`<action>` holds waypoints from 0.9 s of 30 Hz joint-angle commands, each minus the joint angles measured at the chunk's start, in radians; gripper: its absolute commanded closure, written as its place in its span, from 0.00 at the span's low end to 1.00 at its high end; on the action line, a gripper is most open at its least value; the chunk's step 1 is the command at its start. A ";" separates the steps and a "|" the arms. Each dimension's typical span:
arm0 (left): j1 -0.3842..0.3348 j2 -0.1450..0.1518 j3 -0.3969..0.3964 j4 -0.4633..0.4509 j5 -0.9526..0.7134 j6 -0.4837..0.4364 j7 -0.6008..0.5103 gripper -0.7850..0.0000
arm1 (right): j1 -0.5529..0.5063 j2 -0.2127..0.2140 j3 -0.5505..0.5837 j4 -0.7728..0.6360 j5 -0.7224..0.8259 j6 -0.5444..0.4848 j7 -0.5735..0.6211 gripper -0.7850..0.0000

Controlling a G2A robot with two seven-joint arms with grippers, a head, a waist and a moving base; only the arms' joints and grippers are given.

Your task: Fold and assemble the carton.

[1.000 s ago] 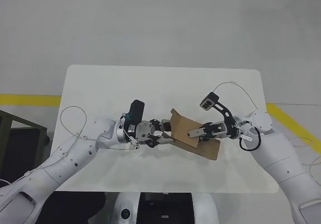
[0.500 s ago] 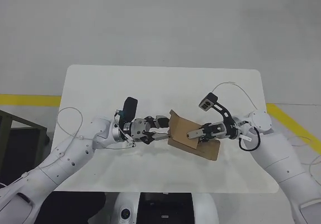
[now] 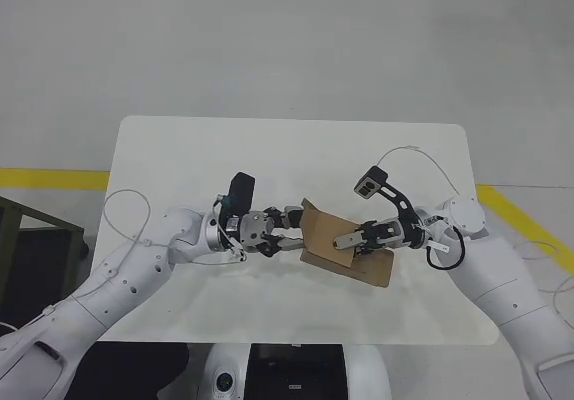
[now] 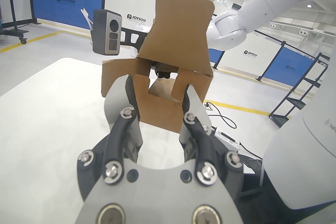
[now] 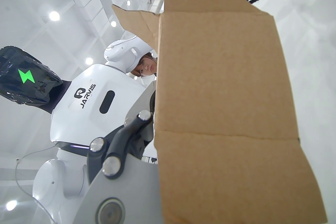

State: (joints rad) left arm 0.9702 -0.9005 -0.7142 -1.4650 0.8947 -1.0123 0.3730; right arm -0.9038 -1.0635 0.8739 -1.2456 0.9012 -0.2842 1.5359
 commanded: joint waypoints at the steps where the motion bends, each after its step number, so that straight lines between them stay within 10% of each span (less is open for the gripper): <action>1: 0.001 -0.002 -0.002 -0.003 0.003 0.000 -0.010 0.53 | 0.000 0.000 0.000 0.000 0.003 0.000 0.000 1.00; 27: 0.104 -0.005 -0.152 -0.009 -0.005 0.032 0.002 0.60 | -0.008 -0.003 -0.005 0.003 0.007 0.000 0.000 1.00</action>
State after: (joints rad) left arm 1.0708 -0.9057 -0.8579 -1.4761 0.8898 -0.9823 0.3766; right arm -0.9120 -1.0662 0.8696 -1.2427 0.9081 -0.2842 1.5359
